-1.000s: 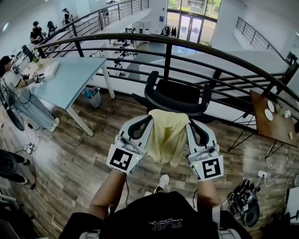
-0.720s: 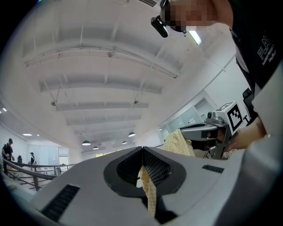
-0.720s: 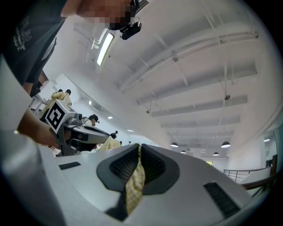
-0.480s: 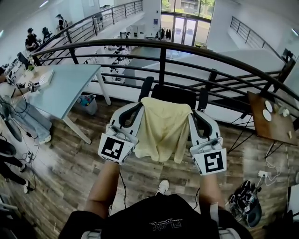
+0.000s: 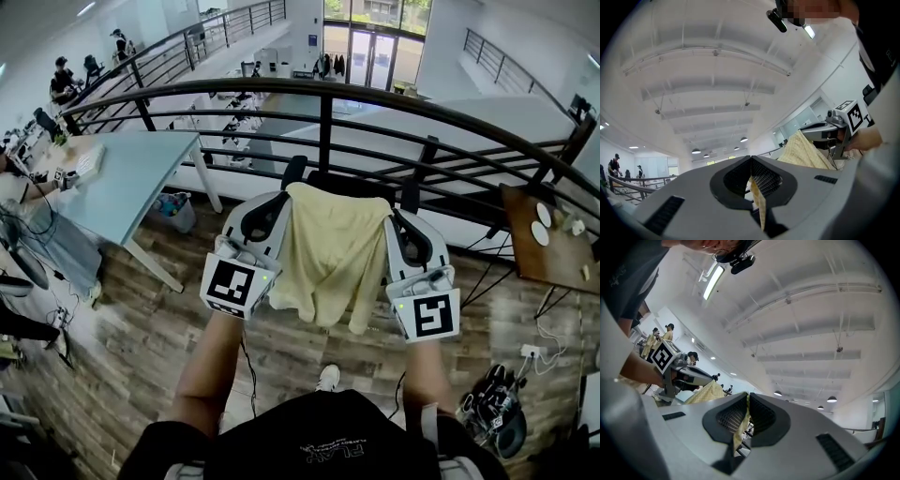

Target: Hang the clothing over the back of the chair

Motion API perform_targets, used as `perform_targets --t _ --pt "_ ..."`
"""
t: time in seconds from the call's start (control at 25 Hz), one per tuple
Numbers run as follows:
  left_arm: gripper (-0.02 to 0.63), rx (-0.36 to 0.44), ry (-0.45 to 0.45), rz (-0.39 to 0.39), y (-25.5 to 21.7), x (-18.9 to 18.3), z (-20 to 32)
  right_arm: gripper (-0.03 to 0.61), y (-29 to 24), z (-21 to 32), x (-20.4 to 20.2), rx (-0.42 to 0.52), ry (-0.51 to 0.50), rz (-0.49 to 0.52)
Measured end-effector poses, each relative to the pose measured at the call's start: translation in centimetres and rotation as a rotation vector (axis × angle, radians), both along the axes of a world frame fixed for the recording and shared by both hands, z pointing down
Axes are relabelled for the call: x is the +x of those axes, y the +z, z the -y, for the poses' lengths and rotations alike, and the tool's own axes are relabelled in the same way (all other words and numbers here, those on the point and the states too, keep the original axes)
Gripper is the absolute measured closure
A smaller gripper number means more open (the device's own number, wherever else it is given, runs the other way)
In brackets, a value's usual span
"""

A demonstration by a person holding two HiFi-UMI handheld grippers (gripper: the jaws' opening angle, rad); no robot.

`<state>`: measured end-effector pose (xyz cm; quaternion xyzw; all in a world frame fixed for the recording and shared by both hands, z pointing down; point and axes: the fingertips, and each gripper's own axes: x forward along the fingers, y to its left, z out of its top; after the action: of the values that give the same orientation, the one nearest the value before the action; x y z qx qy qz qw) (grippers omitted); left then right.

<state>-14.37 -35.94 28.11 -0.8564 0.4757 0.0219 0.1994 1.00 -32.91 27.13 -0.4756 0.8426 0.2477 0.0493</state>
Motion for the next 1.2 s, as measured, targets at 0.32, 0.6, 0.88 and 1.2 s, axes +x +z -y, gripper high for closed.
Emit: perform_targets --t 0.32,0.6,0.88,1.2 --pt "0.596 -0.033 -0.017 0.039 -0.2 0.9 4.7 0.548 -0.3 4.1 1.2 0.006 -0.012 -0.008" --pt "0.596 -0.017 -0.041 0.117 -0.8 1.3 7.7 0.548 -0.7 7.4 2.4 0.005 -0.005 -0.019" --pt "0.597 -0.034 -0.02 0.138 -0.8 1.4 10.3 0.548 0.9 10.5 3.1 -0.053 0.005 -0.091" --pt "0.596 -0.09 0.068 0.194 0.4 1.4 13.6 0.548 1.8 13.7 2.8 -0.107 0.056 -0.123"
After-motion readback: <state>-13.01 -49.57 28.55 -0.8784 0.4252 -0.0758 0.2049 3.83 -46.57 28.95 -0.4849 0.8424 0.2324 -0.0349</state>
